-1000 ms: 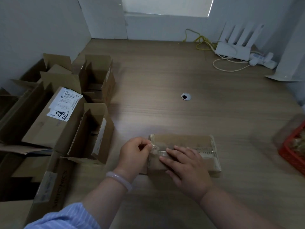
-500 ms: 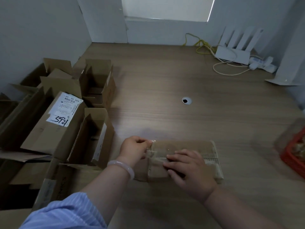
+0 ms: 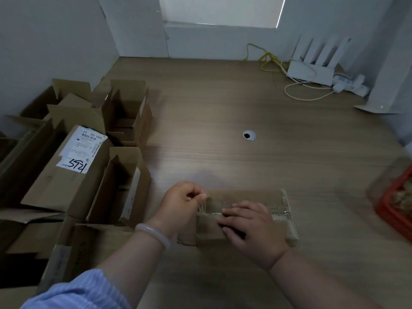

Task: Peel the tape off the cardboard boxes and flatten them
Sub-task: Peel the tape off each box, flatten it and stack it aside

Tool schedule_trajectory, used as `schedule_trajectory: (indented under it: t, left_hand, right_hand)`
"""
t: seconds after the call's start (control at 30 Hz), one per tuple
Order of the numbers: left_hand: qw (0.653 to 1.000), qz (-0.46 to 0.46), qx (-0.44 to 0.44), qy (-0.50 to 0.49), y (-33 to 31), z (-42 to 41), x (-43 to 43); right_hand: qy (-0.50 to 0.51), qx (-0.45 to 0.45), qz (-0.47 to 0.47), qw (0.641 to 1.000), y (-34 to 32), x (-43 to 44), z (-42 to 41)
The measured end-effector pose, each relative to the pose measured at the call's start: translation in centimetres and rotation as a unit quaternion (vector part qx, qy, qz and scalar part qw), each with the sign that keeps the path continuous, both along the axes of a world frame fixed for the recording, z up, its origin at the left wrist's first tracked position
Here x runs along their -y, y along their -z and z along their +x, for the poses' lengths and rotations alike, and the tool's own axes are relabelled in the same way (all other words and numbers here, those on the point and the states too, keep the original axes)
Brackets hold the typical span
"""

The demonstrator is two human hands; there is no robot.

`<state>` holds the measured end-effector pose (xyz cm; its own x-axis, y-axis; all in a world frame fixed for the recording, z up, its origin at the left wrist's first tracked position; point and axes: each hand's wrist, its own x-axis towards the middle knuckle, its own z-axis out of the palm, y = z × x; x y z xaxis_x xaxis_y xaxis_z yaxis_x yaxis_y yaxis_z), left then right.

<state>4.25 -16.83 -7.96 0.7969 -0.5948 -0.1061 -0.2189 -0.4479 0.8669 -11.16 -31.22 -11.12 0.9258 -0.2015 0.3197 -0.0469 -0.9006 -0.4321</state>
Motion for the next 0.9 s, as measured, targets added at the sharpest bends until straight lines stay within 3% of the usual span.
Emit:
schedule_trajectory:
  t: [0.1,0.2,0.33,0.47,0.57,0.8,0.9]
  left_hand:
    - [0.998,-0.025,-0.043,0.040,-0.9,-0.6,-1.1]
    - [0.996,-0.031,-0.079,-0.001,-1.3,-0.9,-1.7]
    - [0.996,0.047,-0.022,-0.069,-1.1,-1.4,-1.9]
    - [0.995,0.073,-0.056,-0.040,-0.6,-2.2,-2.6]
    - [0.996,0.083,-0.007,-0.041,-0.8,-2.7,-2.7]
    - [0.999,-0.005,-0.052,-0.014,-2.6,-3.3,-0.6]
    - [0.991,-0.047,-0.129,-0.004,-3.0,-3.4,0.4]
  right_hand:
    - [0.004,-0.003,0.002,1.000,0.0,0.0,0.2]
    - [0.006,-0.004,0.007,1.000,0.0,-0.1,0.1]
    - [0.013,-0.003,0.015,1.000,-0.1,-0.2,0.2]
    - [0.011,-0.010,0.013,1.000,-0.2,-0.3,0.1]
    - [0.012,-0.007,0.012,1.000,-0.3,-0.4,0.0]
    - [0.011,-0.007,0.006,1.000,-0.8,-0.6,0.1]
    - [0.031,-0.041,0.032,0.998,-1.1,-0.4,0.3]
